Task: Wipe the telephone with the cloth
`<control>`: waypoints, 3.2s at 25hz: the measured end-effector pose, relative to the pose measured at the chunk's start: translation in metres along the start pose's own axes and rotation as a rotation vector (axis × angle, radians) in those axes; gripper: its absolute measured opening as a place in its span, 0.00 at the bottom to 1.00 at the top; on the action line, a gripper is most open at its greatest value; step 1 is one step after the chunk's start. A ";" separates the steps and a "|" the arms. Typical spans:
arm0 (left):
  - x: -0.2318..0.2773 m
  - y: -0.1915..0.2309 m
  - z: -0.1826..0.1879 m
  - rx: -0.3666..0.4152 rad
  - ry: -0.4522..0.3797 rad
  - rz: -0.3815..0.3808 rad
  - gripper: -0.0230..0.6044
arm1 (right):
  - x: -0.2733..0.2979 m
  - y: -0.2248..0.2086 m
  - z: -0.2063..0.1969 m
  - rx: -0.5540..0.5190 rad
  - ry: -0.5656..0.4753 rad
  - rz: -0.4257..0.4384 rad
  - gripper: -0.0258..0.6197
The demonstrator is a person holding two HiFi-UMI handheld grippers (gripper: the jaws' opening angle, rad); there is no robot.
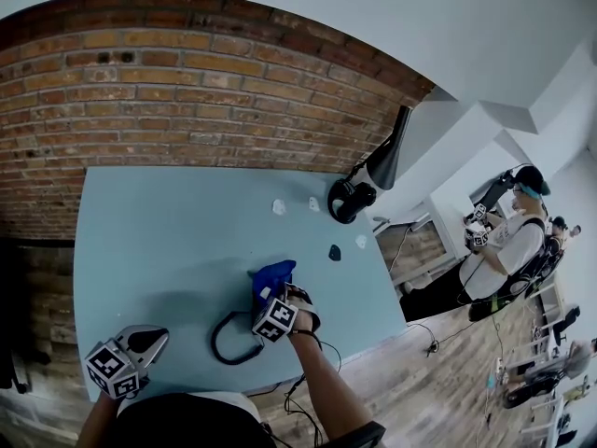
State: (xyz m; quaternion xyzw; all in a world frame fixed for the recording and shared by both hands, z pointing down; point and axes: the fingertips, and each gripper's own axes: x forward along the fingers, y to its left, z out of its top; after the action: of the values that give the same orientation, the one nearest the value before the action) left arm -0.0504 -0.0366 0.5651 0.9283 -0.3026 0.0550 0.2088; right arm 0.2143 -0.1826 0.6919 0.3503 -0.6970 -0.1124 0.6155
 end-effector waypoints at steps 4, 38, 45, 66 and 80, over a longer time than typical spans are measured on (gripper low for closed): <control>-0.001 0.000 -0.002 -0.002 -0.001 0.002 0.08 | -0.001 0.006 -0.003 0.022 -0.002 -0.004 0.15; 0.008 -0.017 -0.018 -0.004 0.027 -0.048 0.08 | -0.013 0.054 -0.025 0.099 0.026 0.026 0.15; 0.009 -0.017 -0.017 -0.004 0.027 -0.049 0.08 | -0.014 0.066 -0.030 0.114 0.022 0.026 0.15; 0.009 -0.017 -0.019 -0.004 0.028 -0.054 0.08 | -0.022 0.094 -0.042 0.136 0.026 0.030 0.15; 0.015 -0.018 -0.019 -0.011 0.030 -0.048 0.08 | -0.033 0.106 -0.050 0.198 -0.016 0.088 0.16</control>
State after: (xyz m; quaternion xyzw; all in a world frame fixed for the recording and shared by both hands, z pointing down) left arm -0.0275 -0.0232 0.5787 0.9331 -0.2776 0.0623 0.2199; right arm 0.2240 -0.0703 0.7394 0.3776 -0.7244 -0.0186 0.5765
